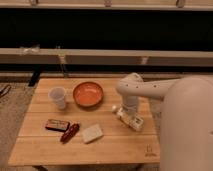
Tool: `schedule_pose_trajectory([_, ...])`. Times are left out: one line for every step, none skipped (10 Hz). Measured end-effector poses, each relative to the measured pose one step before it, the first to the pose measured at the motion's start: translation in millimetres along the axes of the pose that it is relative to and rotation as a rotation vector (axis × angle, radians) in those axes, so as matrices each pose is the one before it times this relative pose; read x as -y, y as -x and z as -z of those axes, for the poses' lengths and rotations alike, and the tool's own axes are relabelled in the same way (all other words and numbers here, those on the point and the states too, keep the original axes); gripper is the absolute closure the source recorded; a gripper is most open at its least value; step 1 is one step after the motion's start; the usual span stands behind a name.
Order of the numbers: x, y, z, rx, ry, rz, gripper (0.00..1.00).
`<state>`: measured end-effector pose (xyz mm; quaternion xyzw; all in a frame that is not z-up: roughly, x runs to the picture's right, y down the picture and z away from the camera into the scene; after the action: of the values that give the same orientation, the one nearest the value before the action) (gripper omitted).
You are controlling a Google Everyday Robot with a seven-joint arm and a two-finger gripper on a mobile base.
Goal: Stand the bottle upright
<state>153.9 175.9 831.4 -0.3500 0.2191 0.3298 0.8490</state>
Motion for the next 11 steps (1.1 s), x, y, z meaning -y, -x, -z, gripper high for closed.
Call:
schedule_pose_trajectory([-0.26, -3.03, -0.33, -0.00528, 0.00369, -0.00445, 0.2])
schedule_pose_trajectory([-0.64, -2.98, -0.61, -0.00693, 0.00429, -0.00254, 0.2])
schedule_pose_trajectory([-0.65, -1.35, -0.14, -0.0046, 0.00274, -0.00087, 0.2])
schedule_pose_trajectory([-0.37, -1.8, -0.22, -0.00438, 0.00329, -0.00071, 0.2])
schedule_pose_trajectory([-0.21, -1.95, 0.17, -0.00499, 0.00378, 0.00132, 0.2])
schedule_pose_trajectory([0.34, 0.16, 1.97, -0.00273, -0.00045, 0.00379, 0.2])
schedule_pose_trajectory([-0.45, 0.39, 1.13, -0.00446, 0.00182, 0.0055, 0.2])
schedule_pose_trajectory([0.81, 0.65, 1.33, -0.00249, -0.00303, 0.00475, 0.2])
schedule_pose_trajectory([2.86, 5.75, 7.0, -0.0139, -0.00707, 0.02489, 0.2])
schedule_pose_trajectory([1.52, 5.22, 3.88, -0.01621, -0.00563, 0.02087, 0.2])
schedule_pose_trajectory([0.18, 8.49, 3.67, -0.02306, -0.0059, 0.03149, 0.2])
